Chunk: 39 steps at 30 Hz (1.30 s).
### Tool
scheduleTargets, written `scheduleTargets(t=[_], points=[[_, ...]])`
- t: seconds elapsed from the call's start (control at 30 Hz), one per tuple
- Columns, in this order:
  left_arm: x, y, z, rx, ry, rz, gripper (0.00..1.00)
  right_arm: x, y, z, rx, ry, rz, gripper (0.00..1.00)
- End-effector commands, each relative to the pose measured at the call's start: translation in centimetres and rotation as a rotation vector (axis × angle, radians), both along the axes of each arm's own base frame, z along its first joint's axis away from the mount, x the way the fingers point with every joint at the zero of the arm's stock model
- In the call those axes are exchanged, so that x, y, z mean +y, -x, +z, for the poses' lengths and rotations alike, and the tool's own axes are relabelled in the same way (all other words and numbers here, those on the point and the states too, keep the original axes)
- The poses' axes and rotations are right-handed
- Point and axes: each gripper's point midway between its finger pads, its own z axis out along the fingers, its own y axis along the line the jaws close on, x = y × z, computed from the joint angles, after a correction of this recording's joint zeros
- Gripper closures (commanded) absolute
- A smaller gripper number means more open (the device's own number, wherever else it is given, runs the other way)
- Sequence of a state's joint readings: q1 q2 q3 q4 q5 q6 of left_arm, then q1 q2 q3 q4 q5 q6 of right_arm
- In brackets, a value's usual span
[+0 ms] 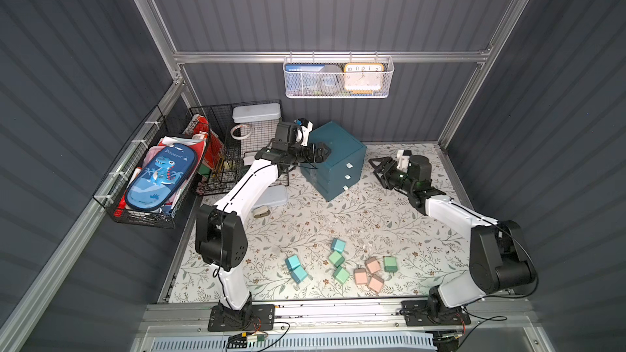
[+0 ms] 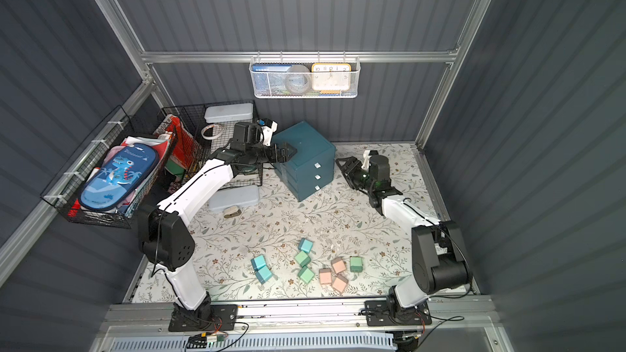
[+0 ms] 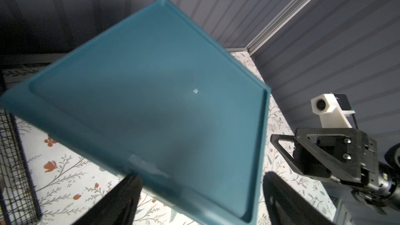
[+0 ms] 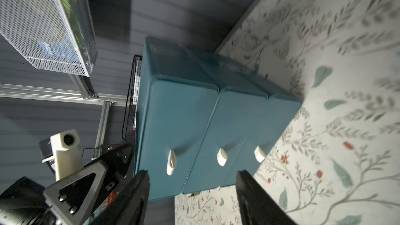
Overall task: Place the plugs into the drawer by color
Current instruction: Open the drawer in the storage box.
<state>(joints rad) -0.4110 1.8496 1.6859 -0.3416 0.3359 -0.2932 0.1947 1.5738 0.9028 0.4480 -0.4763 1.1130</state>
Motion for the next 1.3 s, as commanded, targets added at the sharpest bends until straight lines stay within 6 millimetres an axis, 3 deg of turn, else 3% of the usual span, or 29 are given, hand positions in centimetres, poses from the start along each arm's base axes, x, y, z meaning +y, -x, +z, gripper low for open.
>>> scheduleTargets(t=[0.0, 0.1, 0.33, 0.57, 0.9, 1.27], points=[[-0.8, 0.7, -0.8, 0.055, 0.027, -0.045, 0.08, 2.3, -0.3, 3.5, -0.093, -0.188, 0.035, 0.36], [0.5, 0.4, -1.9, 0.068, -0.011, 0.009, 0.11, 3.1, -1.0, 2.6, -0.080, -0.277, 0.042, 0.42], [2.4, 0.3, 1.0, -0.007, -0.034, 0.087, 0.15, 4.1, -2.1, 2.0, -0.068, -0.329, 0.060, 0.48], [3.0, -0.2, -1.5, 0.031, -0.080, 0.120, 0.17, 4.9, -2.0, 0.8, -0.032, -0.313, 0.072, 0.55], [3.4, -0.6, -3.2, 0.048, -0.103, 0.126, 0.21, 6.9, -1.6, 1.6, -0.042, -0.309, 0.114, 0.61], [3.5, -0.8, -3.6, 0.046, -0.108, 0.124, 0.21, 6.3, -1.5, 0.6, -0.037, -0.268, 0.083, 0.83]])
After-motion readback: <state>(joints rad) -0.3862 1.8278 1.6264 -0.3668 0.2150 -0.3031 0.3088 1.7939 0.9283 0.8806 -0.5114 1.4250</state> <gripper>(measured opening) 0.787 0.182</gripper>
